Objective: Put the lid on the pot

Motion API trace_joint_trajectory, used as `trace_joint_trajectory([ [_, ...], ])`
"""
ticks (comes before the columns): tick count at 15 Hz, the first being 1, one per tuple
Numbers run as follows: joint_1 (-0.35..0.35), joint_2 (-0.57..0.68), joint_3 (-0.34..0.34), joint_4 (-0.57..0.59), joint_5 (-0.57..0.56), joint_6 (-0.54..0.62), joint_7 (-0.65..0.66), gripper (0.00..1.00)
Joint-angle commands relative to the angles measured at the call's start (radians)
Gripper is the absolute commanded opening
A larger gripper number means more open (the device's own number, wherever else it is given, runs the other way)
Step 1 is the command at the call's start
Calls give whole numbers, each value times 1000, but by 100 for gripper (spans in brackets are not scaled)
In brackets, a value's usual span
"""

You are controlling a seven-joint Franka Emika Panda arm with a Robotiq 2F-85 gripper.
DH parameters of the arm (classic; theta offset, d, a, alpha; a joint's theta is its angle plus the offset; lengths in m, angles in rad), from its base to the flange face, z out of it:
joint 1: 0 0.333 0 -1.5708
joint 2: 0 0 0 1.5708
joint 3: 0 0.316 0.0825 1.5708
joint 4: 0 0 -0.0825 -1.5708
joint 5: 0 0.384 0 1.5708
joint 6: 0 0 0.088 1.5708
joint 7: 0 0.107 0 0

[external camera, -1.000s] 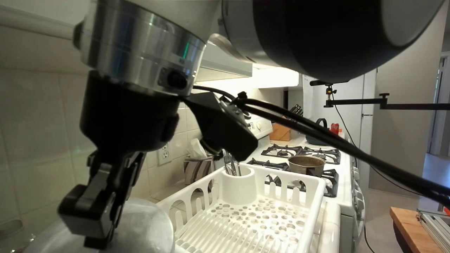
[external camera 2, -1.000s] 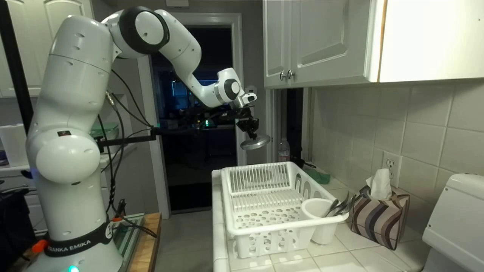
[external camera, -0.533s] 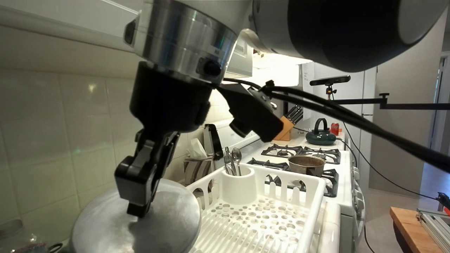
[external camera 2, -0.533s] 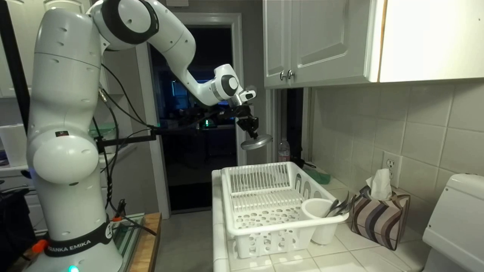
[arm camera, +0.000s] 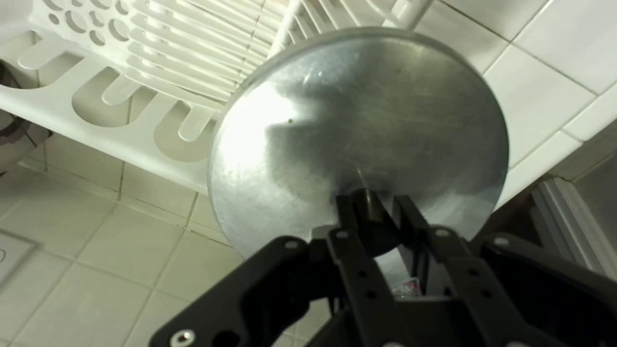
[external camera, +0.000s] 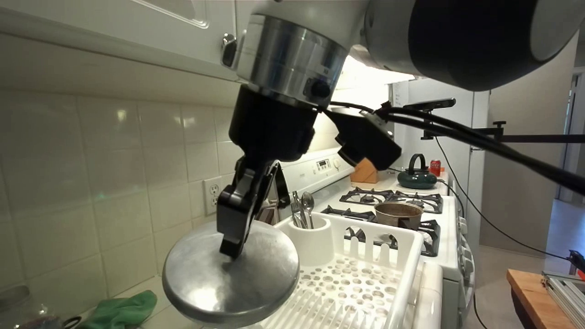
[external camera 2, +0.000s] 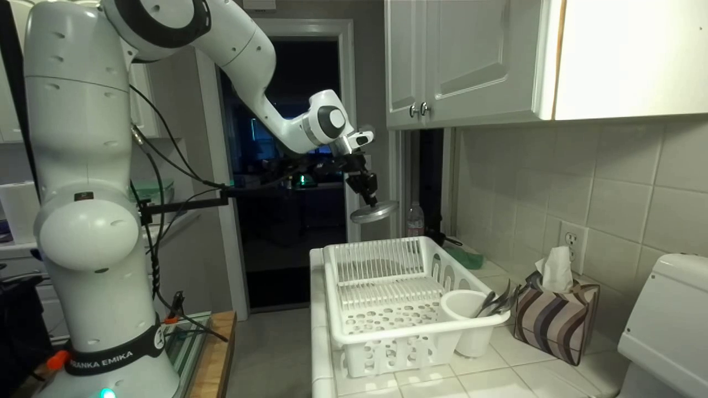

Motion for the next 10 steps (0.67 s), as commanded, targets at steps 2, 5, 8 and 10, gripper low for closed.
trace_joint_trajectory([
  [2,-48,-1,51,-2,-6,-4,5,25],
  [5,-48,-1,52,-2,-6,-4,6,25],
  [8,-48,-1,52,-2,-6,-4,6,6],
  [10,-69,-1,49,1,-16,-13,31,6],
])
